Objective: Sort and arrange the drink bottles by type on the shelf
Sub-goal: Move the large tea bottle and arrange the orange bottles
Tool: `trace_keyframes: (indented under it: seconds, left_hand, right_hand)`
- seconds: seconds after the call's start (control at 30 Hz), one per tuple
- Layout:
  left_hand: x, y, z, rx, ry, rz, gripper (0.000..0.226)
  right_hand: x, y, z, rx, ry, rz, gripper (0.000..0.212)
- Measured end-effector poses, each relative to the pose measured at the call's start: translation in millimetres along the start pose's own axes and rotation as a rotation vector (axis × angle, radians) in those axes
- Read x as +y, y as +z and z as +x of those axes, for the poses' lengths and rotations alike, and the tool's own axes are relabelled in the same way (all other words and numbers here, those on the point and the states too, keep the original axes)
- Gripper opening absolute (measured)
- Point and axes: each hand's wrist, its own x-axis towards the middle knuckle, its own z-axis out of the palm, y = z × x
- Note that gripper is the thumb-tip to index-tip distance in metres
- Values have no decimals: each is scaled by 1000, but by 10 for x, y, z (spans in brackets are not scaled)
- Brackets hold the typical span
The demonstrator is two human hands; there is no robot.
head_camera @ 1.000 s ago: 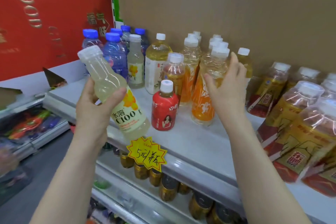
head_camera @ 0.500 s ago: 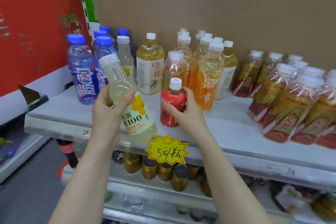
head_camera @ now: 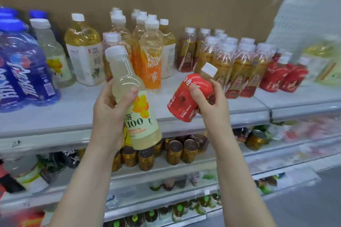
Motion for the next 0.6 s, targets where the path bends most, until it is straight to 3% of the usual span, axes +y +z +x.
trace_keyframes:
  seconds: [0.27,0.4,0.6]
  left_hand:
    - [-460,1160,-302,-142,-65,38,40]
    - [-771,1927,-479,-169,-101,31,50]
    - [-1221,2940,-700,-207,-126,29,64]
  right_hand:
    - [166,-1289,17,125,20,-21,67]
    - [294,-2082,188,164,39,-48,50]
    - [415,-3142,681,237,14,-180,54]
